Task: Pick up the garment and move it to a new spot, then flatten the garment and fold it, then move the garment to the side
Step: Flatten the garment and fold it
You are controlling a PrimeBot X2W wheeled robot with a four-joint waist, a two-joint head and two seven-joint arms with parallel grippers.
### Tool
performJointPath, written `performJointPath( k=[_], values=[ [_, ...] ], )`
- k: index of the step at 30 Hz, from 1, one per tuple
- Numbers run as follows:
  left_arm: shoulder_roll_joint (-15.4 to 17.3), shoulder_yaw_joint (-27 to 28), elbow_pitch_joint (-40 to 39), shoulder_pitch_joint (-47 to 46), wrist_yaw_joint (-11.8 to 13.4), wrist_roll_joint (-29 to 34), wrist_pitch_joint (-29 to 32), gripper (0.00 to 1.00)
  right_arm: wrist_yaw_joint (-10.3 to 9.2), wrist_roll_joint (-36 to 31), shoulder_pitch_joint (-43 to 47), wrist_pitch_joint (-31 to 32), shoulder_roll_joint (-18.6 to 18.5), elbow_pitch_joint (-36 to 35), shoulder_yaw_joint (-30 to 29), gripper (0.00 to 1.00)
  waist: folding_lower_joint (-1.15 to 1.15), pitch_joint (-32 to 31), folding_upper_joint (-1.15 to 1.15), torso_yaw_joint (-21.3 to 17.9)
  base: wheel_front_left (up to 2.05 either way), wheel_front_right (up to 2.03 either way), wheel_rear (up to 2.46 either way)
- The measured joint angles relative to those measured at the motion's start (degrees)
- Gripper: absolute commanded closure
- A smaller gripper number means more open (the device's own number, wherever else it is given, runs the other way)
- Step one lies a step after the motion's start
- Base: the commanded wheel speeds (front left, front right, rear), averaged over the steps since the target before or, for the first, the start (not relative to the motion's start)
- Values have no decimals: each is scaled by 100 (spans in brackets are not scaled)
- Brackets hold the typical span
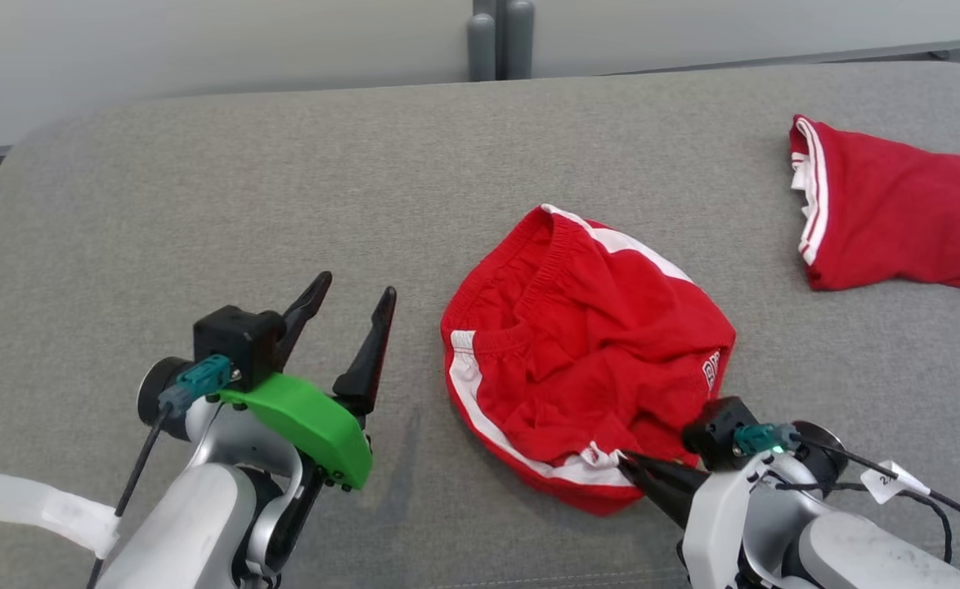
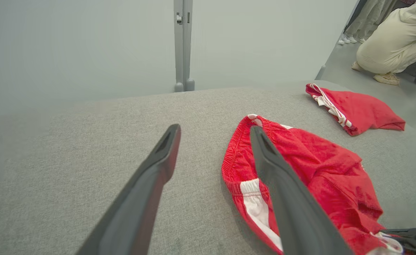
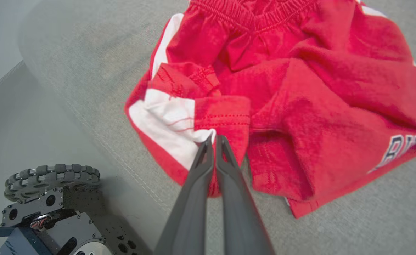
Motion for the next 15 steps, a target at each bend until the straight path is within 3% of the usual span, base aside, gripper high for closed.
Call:
performJointPath(
  k=[3,8,13,15],
  values=[
    [90,-318,-34,-148,-242,143,148,0,-44,55,169,-118,26,97,-4,100,0,60,0,-182,0,0,0],
    [357,-1036,-10,-426,-881,349,591,0,-36,168,179,-264,229,110,26,100,0,173,0,-466,0,0,0],
    [506,-1348,222,-901,-1390,471,928,0,-31,155,97,-397,361,134,24,100,0,322,0,-702,0,0,0],
    [477,-1402,349,-1014,-1399,413,1023,0,-29,141,36,-403,398,158,33,100,0,385,0,-780,0,0,0]
  ],
)
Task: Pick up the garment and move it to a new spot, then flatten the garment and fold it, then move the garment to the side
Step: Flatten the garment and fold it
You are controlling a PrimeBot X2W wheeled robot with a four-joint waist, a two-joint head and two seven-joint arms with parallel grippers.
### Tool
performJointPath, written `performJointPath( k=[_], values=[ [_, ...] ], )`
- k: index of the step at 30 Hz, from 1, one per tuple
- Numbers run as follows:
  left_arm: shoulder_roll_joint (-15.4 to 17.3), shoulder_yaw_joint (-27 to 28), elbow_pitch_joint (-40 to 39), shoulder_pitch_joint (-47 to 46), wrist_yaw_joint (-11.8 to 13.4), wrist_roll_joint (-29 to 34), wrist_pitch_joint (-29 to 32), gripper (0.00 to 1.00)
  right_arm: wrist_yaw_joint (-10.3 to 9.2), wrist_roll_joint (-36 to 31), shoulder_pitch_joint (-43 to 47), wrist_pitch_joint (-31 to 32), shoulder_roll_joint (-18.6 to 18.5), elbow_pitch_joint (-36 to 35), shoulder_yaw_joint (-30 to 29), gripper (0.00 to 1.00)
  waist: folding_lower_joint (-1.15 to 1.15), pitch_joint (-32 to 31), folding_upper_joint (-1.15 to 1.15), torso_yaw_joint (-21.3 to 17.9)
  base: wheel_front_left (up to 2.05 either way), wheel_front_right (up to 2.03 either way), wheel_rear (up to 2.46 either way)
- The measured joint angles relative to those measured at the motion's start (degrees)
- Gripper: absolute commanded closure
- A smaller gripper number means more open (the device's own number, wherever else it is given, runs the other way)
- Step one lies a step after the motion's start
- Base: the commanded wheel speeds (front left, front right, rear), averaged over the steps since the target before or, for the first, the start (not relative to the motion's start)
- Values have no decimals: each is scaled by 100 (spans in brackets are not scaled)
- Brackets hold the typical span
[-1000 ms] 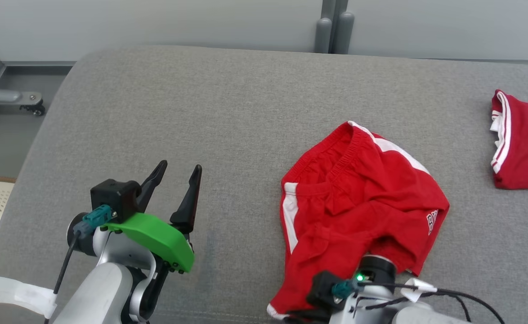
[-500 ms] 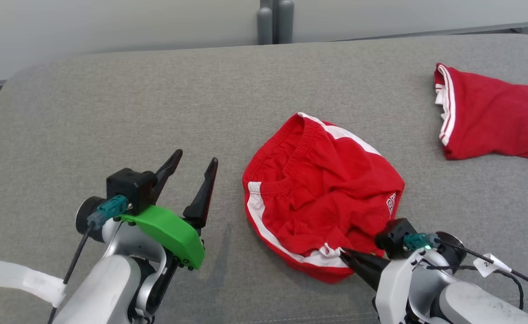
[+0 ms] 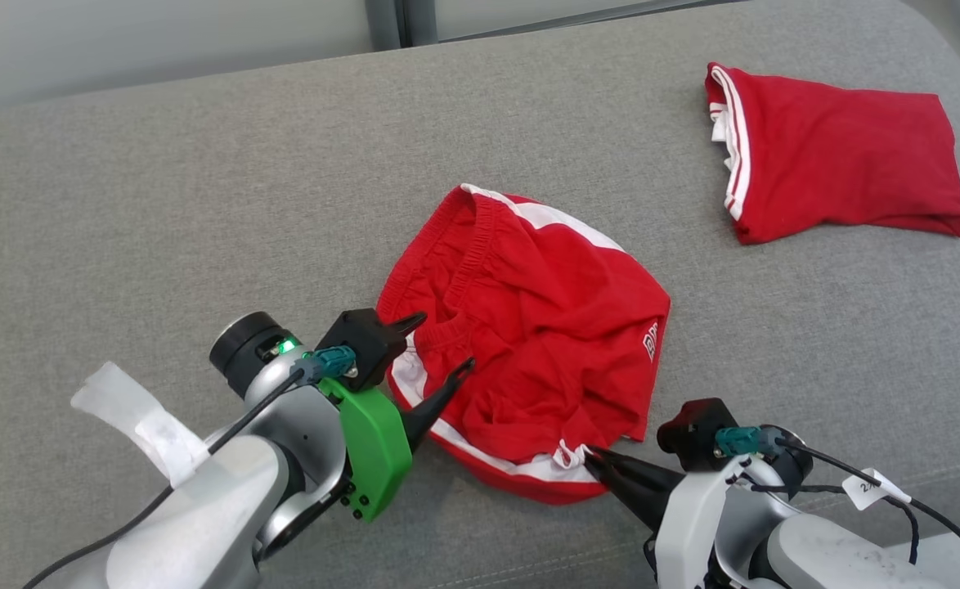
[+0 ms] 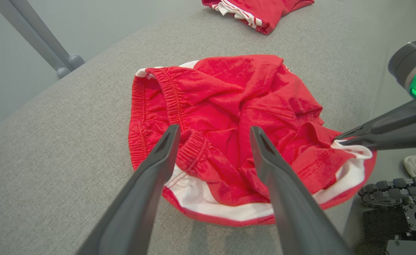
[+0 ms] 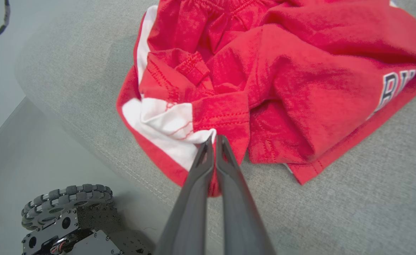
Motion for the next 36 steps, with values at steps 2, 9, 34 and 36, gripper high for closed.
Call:
performJointPath(
  k=[2,9,34,36],
  values=[
    [44,-45,170,-98,0,-11,90,0,38,-18,-53,-48,40,34,1,100,0,59,0,-80,0,0,0],
    [221,-49,587,-272,0,-144,248,0,55,-33,-119,-165,144,172,23,100,0,190,0,-313,0,0,0],
    [535,-1233,981,-1000,-18,-820,489,100,36,-19,-118,-469,169,561,-144,100,0,385,0,-315,0,0,0],
    [553,-1250,1026,-1000,-18,-949,467,100,33,-7,-118,-517,174,573,-203,100,0,382,0,-300,0,0,0]
  ],
)
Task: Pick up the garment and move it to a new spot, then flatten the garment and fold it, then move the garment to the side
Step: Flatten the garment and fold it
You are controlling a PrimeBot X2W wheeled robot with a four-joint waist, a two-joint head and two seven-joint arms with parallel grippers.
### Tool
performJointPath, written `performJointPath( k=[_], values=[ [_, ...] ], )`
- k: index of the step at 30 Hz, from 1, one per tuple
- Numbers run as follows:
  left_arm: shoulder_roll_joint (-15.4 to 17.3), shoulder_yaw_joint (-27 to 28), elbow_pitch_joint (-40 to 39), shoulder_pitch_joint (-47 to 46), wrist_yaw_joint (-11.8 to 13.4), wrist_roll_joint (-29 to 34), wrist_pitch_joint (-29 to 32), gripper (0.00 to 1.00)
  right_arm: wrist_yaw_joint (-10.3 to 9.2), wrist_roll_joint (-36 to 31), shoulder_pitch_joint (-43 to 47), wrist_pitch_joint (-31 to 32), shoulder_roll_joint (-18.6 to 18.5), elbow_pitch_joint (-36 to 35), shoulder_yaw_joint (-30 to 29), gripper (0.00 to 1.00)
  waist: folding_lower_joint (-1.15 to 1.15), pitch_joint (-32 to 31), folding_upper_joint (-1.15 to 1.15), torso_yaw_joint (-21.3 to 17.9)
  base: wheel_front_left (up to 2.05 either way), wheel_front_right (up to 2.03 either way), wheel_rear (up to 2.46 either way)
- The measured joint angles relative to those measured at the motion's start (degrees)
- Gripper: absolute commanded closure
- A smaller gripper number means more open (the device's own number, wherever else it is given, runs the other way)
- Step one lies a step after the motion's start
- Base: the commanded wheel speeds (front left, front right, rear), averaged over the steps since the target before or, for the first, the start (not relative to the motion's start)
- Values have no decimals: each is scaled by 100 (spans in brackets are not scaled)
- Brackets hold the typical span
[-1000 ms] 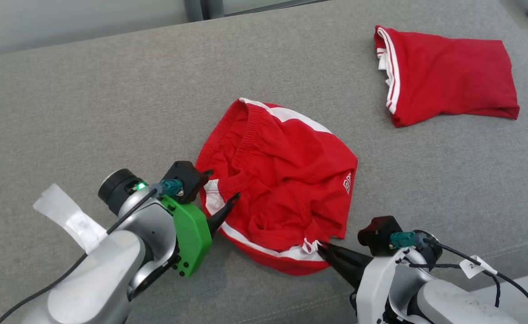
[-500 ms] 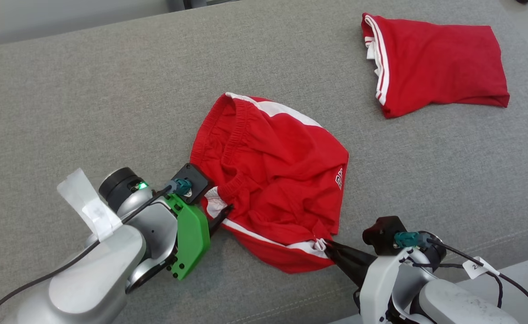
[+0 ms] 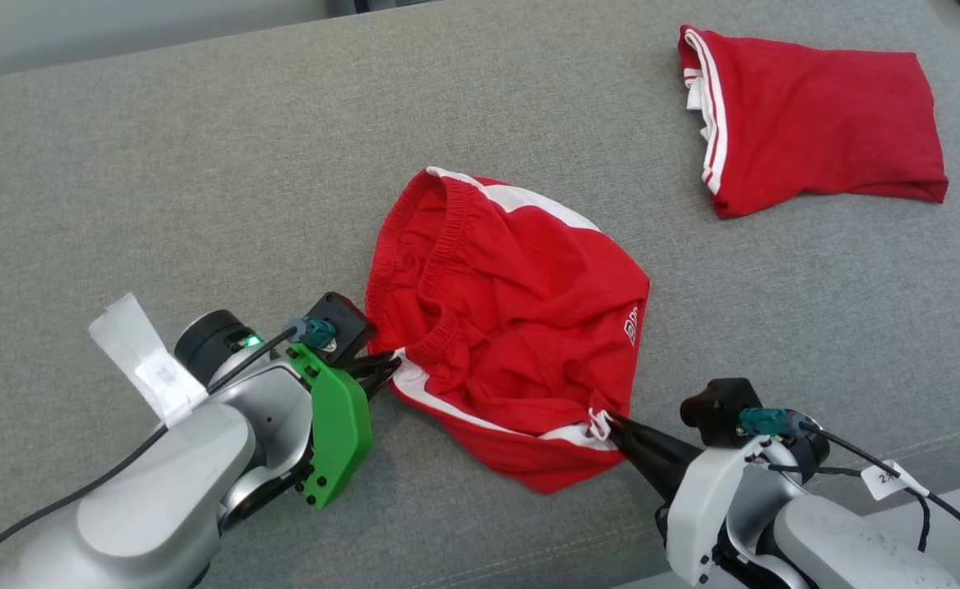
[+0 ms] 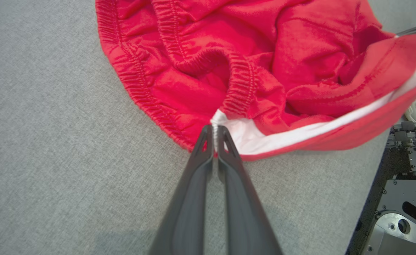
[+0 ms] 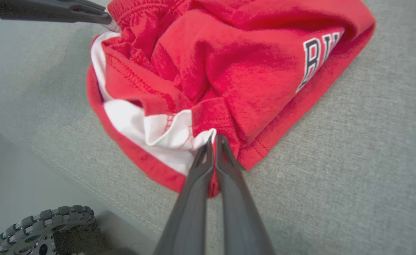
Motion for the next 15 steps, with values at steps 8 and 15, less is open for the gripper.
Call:
performJointPath(
  k=[8,15],
  values=[
    [-21,185,47,-9,0,-446,-298,100,-196,205,-38,-288,-14,12,-536,100,0,-31,0,65,0,0,0],
    [-104,1277,151,-61,0,-1469,-704,100,-237,252,-627,-488,-149,-45,-1036,100,0,-98,0,152,0,0,0]
  ],
)
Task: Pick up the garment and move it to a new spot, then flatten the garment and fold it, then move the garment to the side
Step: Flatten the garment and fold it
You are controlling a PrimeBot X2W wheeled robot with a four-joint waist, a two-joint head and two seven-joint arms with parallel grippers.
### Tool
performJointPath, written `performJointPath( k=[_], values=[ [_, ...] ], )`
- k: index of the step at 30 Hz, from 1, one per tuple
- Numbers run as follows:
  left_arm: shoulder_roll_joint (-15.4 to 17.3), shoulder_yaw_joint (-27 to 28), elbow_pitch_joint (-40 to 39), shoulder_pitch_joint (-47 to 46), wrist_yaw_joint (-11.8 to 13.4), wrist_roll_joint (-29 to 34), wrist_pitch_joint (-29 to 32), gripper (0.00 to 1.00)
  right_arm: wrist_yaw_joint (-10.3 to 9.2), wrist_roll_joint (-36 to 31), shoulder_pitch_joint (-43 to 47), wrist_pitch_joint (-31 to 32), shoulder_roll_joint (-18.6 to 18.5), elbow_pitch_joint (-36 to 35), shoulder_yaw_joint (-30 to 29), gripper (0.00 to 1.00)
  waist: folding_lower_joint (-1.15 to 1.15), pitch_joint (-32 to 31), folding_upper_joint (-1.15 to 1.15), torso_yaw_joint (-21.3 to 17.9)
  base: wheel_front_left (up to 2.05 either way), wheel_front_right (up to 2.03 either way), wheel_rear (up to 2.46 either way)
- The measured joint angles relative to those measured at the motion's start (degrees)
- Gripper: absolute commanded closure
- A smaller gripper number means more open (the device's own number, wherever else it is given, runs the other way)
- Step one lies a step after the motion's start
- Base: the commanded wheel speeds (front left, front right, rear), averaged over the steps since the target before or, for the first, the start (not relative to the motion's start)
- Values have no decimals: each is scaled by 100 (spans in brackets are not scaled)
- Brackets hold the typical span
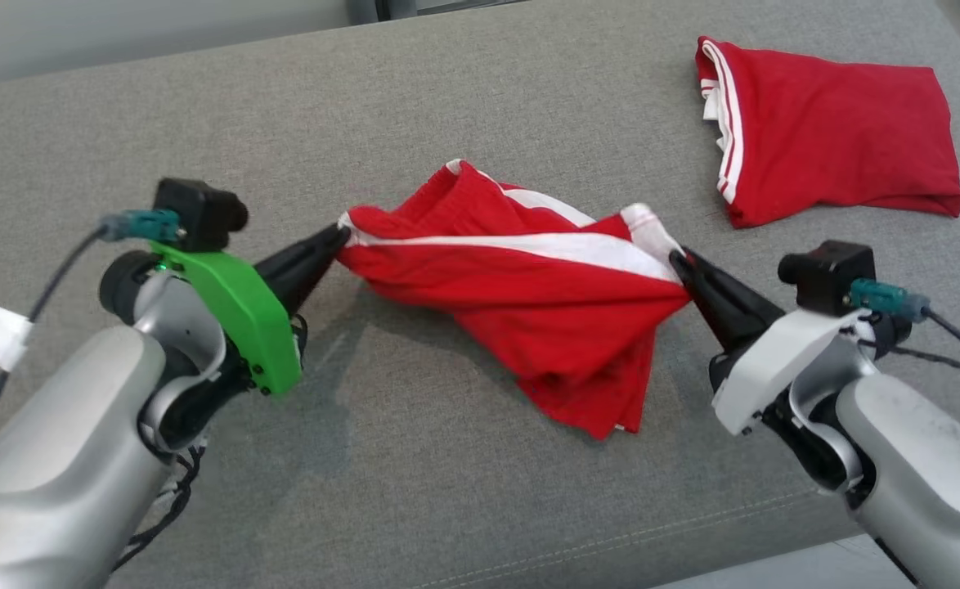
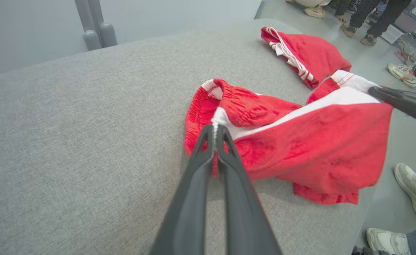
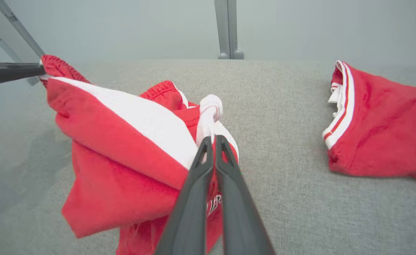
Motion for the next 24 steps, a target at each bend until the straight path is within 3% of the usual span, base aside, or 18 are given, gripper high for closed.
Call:
performJointPath(
  k=[4,8,15,16,19,20,21,24],
  values=[
    [135,515,-30,-94,0,-483,-67,100,3,31,-474,-49,11,-130,-202,100,0,-62,0,55,0,0,0],
    [145,747,-177,-153,0,-723,-142,100,-11,474,-533,-167,169,-240,-504,100,0,-99,0,164,0,0,0],
    [149,726,-470,363,66,-942,-189,100,-212,795,471,-244,343,194,-510,100,0,-91,0,366,0,0,0],
    [189,716,-532,693,174,-998,-276,100,-215,869,770,-275,500,276,-423,84,0,-54,0,371,0,0,0],
    [271,739,-702,1105,282,-1018,-426,100,-215,901,1045,-301,636,350,-286,55,0,-10,0,329,0,0,0],
    [291,740,-765,1208,288,-1018,-457,100,-215,898,1087,-303,637,364,-244,24,0,-1,0,306,0,0,0],
    [307,753,-827,1310,319,-1025,-500,100,-215,882,1110,-302,617,380,-203,1,0,8,0,280,0,0,0],
    [403,711,-1054,1575,404,-1025,-543,100,-215,751,1113,-301,432,381,-126,0,0,30,0,197,0,0,0]
  ],
)
